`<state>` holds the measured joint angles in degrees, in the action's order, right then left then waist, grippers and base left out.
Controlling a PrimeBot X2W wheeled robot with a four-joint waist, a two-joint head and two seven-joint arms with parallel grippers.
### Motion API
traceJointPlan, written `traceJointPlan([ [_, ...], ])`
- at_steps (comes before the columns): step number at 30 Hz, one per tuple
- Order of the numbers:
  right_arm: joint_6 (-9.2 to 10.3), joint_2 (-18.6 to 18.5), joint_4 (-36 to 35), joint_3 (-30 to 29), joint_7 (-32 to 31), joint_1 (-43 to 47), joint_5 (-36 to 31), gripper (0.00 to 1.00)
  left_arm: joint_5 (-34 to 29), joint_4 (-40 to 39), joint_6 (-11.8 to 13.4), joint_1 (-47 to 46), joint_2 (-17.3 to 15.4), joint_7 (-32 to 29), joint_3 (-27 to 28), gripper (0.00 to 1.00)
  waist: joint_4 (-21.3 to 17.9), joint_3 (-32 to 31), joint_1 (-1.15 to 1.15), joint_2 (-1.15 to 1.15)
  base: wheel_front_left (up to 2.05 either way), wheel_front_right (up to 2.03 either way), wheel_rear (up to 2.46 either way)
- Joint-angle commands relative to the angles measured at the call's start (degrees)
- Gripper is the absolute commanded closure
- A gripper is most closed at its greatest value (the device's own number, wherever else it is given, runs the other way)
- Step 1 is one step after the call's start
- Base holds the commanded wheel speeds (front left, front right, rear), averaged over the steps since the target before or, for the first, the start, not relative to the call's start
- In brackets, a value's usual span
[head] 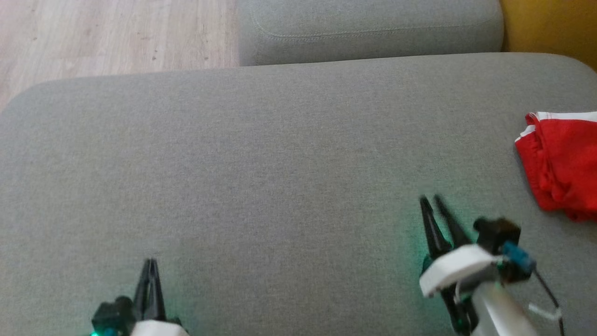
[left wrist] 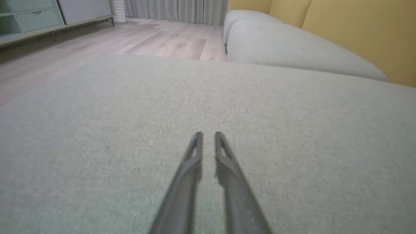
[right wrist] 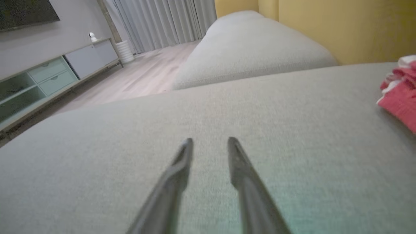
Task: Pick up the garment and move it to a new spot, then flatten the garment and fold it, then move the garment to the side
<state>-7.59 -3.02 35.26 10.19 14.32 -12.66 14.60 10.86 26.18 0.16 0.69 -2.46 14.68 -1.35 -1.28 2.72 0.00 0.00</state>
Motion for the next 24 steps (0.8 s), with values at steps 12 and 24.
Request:
traceJointPlan([
  [12,0.01,0.02,-1.47,-1.48,-1.89,0.94,6.89,1.00,7.17,-0.39,-0.68,-0.72,0.00,-2.08,0.84,1.00,0.12,-0.24,0.00,0.00,0.00,0.00,0.00],
  [24,0.02,0.03,-3.56,-3.08,-3.88,1.53,14.32,1.00,15.00,-1.78,-1.41,-1.23,-0.04,-3.95,1.43,1.00,0.24,-0.48,0.00,0.00,0.00,0.00,0.00],
])
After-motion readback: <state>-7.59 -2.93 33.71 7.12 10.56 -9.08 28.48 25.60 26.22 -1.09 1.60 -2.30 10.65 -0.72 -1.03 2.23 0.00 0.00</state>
